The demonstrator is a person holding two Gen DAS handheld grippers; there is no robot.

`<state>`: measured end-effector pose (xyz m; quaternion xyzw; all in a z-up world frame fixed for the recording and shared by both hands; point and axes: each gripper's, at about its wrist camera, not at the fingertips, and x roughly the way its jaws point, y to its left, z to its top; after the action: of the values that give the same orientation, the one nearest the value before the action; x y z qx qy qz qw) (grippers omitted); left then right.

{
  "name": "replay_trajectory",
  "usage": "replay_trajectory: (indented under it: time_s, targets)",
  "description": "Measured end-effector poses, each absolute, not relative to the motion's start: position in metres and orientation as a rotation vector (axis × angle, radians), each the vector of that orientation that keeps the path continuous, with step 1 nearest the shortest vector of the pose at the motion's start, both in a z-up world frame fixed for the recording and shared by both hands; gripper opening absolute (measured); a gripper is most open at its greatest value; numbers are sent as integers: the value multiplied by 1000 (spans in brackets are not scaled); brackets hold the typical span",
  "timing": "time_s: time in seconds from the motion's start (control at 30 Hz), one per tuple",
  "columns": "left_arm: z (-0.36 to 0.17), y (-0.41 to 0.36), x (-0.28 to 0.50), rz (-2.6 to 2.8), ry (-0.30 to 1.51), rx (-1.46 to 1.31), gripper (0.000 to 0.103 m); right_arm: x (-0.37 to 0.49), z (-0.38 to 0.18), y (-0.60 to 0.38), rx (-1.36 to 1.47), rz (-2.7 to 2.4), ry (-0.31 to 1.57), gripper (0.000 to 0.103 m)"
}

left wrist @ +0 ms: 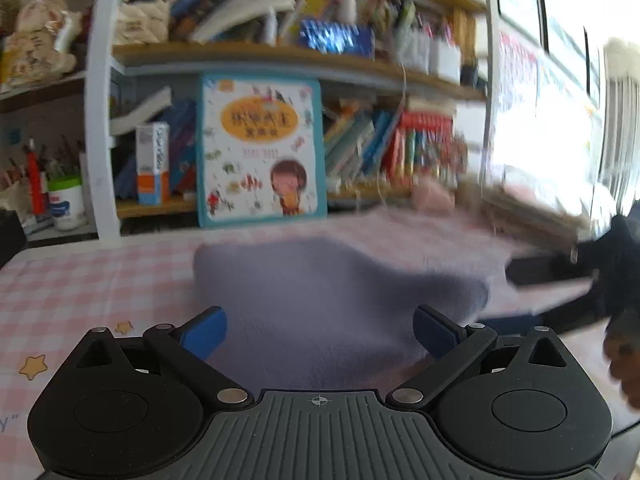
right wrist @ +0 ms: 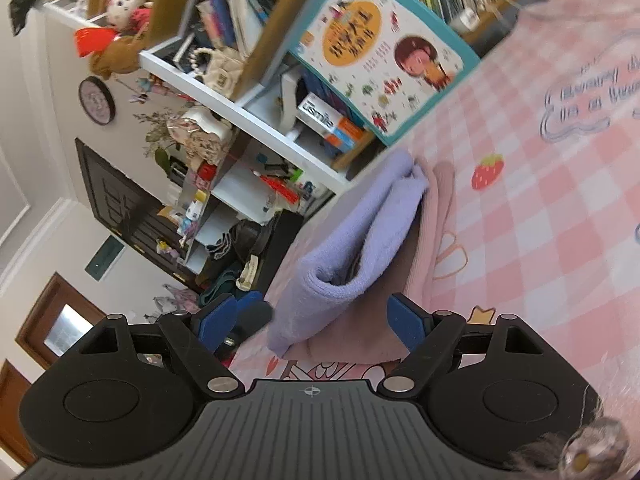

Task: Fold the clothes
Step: 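Lower the lavender half onto the pink half and open both grippers, then grasp the folded bundle edge with the right gripper while the left gripper grasps the lavender side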

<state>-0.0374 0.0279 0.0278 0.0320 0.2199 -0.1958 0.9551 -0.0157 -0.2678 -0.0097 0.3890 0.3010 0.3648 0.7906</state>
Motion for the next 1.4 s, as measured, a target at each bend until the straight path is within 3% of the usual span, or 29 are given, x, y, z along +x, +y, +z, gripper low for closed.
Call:
replay_trajectory:
  time_s: [0.2, 0.77, 0.87, 0.9, 0.93, 1.0, 1.17, 1.23, 1.3, 1.4]
  targets:
    - [11, 9, -40, -392, 468, 270, 103, 0, -22, -256, 868, 785, 715, 81]
    - [35, 64, -47, -356, 426, -39, 103, 24, -8, -245, 745, 669, 726, 80]
    - [33, 65, -44, -356, 430, -61, 103, 30, -7, -237, 686, 635, 733, 73]
    - [32, 65, -44, -349, 431, -51, 103, 31, -5, -233, 654, 621, 731, 62]
    - [31, 64, -44, -341, 433, -39, 103, 31, -2, -228, 610, 608, 723, 41]
    - [30, 63, -44, -325, 429, -19, 103, 24, 8, -217, 490, 599, 666, 19]
    - [32, 69, -44, -304, 419, -38, 103, -26, 38, -193, 160, 732, 312, 15]
    - [32, 72, -42, -299, 427, -55, 103, -22, 35, -191, 142, 686, 357, 15]
    - [32, 75, -41, -295, 436, -72, 103, -1, 22, -194, 174, 575, 515, 15]
    - [30, 78, -37, -306, 465, -111, 103, 17, 4, -204, 255, 514, 645, 21]
